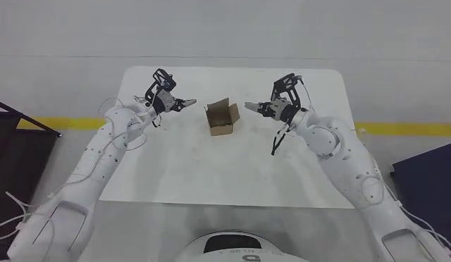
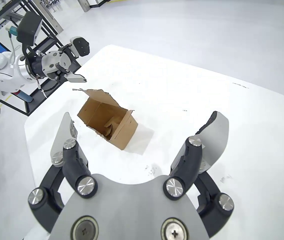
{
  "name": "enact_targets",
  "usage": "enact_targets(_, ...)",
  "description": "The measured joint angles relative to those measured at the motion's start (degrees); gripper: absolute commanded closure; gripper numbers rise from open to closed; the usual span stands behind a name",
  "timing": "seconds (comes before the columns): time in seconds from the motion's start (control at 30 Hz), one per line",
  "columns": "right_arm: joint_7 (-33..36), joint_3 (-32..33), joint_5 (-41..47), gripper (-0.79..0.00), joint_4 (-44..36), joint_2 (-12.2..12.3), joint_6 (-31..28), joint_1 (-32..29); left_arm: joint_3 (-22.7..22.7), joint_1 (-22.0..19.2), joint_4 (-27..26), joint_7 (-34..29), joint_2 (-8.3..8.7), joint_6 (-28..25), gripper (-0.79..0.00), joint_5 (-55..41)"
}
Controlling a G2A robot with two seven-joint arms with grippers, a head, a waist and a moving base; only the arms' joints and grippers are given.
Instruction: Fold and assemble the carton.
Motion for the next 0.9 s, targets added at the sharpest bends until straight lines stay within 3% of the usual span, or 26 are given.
enact_targets(0.23,-4.4,-1.7,-10.0,-0.785,3.1,-0.4,6.8,-1.5,3.0,-2.7,5.5,1.6,-1.75,-0.5,-0.785,0.6)
enact_targets(0.4,-8.3,-6.2,-17.9,-0.785,6.5,-1.5,10.4,-1.2,5.0,-4.1,8.5,2.1,-3.19,-1.1,-0.785,-0.3)
enact_targets(0.9,-7.6,-15.6,-18.9,-0.785,17.1,-6.9,12.8,8.6,9.1,-7.3,14.3,-0.1,-6.33,-7.7,-0.785,-1.9)
